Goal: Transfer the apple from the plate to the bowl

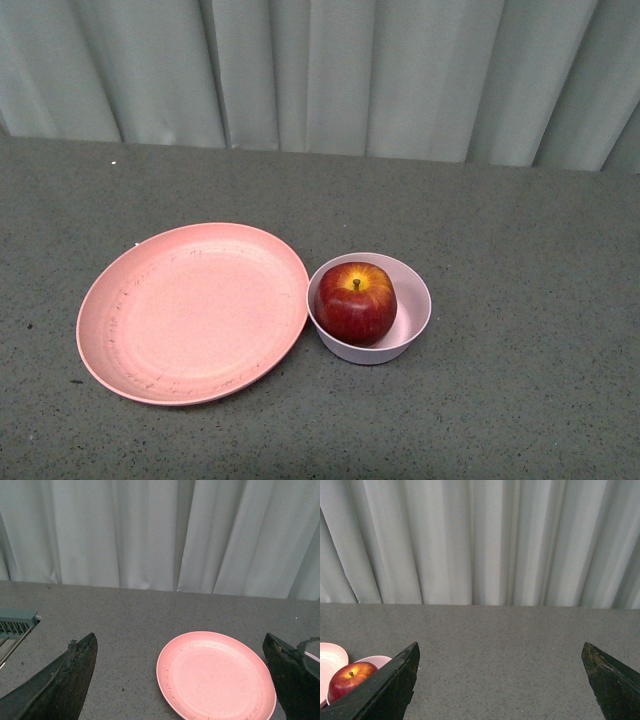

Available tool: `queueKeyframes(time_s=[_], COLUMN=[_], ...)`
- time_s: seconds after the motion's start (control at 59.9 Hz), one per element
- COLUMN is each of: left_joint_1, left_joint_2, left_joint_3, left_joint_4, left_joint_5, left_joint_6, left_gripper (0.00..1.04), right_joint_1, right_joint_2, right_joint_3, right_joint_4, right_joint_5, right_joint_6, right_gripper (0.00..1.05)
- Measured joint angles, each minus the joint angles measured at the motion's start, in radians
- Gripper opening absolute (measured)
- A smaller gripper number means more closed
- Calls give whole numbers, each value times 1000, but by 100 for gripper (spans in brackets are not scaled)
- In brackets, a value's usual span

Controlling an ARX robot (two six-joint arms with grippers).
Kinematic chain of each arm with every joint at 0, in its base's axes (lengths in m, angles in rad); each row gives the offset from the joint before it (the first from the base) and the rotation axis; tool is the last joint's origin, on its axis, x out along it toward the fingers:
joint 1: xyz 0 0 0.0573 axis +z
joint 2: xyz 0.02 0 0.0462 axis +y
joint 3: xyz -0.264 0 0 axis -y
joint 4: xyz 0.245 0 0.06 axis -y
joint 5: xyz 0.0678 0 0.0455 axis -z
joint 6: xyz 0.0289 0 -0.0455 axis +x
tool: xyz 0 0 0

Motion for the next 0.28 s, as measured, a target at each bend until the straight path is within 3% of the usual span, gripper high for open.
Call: queueKeyframes(time_s=[0.284], left_joint_1=[0], left_joint_2=[0], left_joint_3=[0], left_joint_4=[0], left_joint_5=[0], left_joint_6=[0], left_gripper=[98], right_joint_1=[0], right_joint_2=[0], right_joint_3=[0], right_joint_4=[0], right_joint_5=[0], right_joint_6=[0], right_gripper=[95])
